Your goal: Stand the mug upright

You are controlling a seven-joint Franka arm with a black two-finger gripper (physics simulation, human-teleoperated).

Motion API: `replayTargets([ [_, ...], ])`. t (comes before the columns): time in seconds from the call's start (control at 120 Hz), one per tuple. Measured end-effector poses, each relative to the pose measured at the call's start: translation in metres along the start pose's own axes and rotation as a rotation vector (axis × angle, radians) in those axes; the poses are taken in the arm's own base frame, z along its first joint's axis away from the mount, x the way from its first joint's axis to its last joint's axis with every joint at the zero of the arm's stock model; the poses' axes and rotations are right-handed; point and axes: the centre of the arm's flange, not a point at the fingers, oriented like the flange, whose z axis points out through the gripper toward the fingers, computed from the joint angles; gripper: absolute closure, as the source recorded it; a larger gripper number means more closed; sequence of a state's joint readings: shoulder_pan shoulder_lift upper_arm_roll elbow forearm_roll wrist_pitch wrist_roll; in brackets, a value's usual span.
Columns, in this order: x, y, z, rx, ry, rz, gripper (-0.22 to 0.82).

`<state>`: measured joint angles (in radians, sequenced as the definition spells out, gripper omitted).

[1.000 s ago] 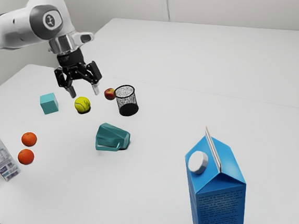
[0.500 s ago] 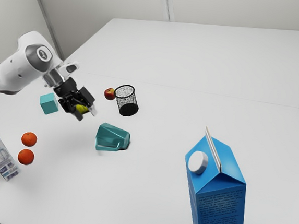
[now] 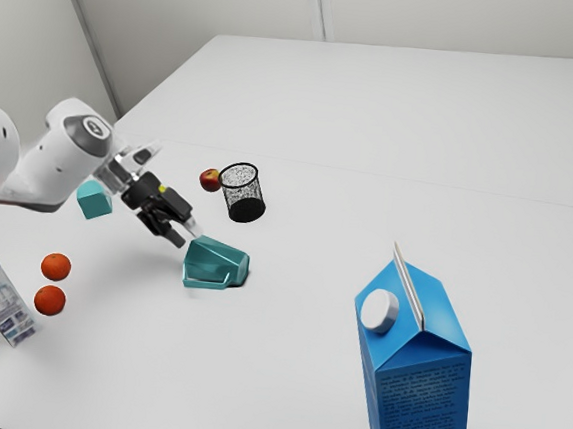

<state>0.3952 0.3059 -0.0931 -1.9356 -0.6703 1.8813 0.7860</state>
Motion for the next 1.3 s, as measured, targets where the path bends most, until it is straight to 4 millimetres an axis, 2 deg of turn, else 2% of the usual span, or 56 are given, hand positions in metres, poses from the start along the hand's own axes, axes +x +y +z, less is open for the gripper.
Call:
replayTargets([
  [0.117, -0.002, -0.012, 0.012, -0.078, 0.018, -0.002, 0.00],
  [0.308, -0.007, -0.014, 0.024, -0.176, 0.017, 0.023, 0.03],
  [0.367, -0.011, -0.018, 0.027, -0.203, 0.011, 0.025, 0.09],
  [0.575, -0.017, -0.017, 0.031, -0.258, -0.008, 0.058, 0.41],
  [0.742, -0.016, -0.012, 0.032, -0.273, -0.014, 0.090, 0.61],
  [0.842, -0.016, -0.010, 0.031, -0.273, -0.011, 0.108, 0.69],
  [0.95, -0.014, -0.008, 0.031, -0.272, -0.010, 0.127, 0.73],
  [1.167, -0.013, -0.005, 0.029, -0.267, -0.008, 0.154, 0.75],
  [1.3, -0.010, 0.016, 0.015, -0.228, -0.005, 0.205, 0.76],
])
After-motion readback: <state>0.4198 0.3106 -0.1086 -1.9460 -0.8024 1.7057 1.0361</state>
